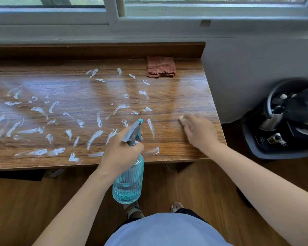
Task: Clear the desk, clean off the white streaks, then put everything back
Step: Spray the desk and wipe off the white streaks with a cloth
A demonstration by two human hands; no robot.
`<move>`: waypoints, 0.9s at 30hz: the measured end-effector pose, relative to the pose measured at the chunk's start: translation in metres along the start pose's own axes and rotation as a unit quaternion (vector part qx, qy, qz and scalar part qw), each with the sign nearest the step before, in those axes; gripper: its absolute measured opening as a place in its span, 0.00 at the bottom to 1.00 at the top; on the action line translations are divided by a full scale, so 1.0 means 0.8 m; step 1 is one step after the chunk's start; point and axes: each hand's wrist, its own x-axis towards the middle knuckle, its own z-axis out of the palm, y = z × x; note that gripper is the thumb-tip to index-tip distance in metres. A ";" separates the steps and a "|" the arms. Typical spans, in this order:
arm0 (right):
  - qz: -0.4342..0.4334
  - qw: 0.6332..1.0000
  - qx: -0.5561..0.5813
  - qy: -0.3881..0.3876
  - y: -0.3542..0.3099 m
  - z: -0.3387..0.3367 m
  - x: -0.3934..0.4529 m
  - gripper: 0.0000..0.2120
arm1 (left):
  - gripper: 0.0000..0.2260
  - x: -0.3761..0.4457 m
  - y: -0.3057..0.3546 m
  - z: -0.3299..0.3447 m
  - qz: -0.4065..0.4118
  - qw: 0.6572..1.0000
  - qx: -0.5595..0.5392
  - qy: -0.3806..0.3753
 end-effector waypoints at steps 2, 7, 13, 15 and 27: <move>0.087 0.995 -0.018 0.043 -0.005 0.012 0.027 0.14 | 0.09 0.006 -0.004 -0.010 -0.006 1.000 -0.004 0.009; 0.013 0.999 -0.035 0.038 -0.059 0.037 0.015 0.13 | 0.05 0.036 -0.020 -0.045 -0.055 0.998 -0.042 0.009; 0.018 0.999 -0.020 0.019 -0.057 0.034 0.013 0.14 | 0.10 0.101 -0.016 -0.073 -0.095 0.991 -0.076 -0.058; 0.034 0.999 -0.026 0.022 -0.064 0.036 0.014 0.14 | 0.09 0.127 -0.006 -0.072 -0.095 0.991 -0.069 -0.067; 0.020 0.999 0.001 0.044 -0.057 0.039 0.028 0.16 | 0.07 0.182 0.008 -0.065 -0.123 0.988 -0.040 -0.081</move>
